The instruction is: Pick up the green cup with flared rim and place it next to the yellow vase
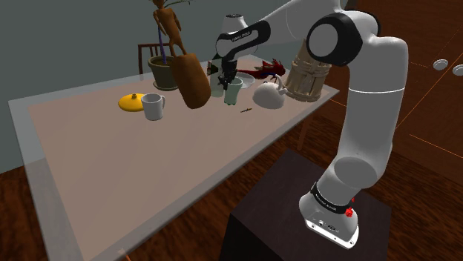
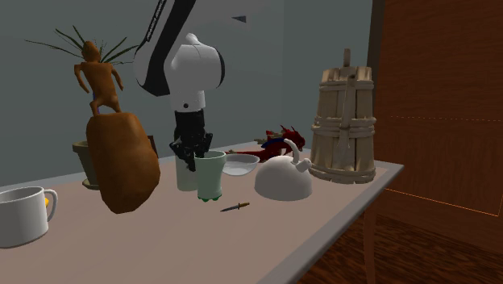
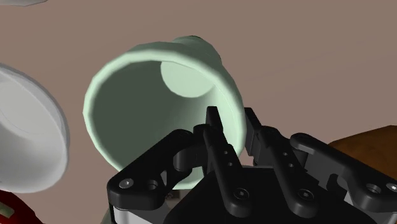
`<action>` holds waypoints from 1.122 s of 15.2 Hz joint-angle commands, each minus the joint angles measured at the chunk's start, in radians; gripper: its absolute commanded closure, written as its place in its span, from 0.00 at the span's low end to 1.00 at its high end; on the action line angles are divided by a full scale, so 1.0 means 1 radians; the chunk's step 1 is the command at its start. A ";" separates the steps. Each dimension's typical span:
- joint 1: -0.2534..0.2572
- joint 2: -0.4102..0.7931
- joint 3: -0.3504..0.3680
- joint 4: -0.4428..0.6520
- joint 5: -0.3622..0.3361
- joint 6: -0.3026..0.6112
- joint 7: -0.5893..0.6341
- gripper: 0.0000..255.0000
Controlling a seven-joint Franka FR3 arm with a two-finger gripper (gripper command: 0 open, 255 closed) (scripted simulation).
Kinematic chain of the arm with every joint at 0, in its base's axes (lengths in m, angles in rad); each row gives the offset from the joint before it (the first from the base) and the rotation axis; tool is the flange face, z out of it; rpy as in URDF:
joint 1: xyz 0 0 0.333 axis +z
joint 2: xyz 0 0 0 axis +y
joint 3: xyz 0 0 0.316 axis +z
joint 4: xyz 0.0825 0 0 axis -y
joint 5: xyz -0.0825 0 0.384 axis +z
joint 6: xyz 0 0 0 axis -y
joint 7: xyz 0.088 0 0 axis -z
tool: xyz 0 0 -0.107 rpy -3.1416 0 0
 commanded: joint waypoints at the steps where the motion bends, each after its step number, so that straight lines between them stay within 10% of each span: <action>1: 0.000 -0.004 0.000 0.006 0.000 -0.011 -0.001 1.00; 17: 0.002 -0.059 -0.003 0.145 -0.003 -0.204 -0.014 1.00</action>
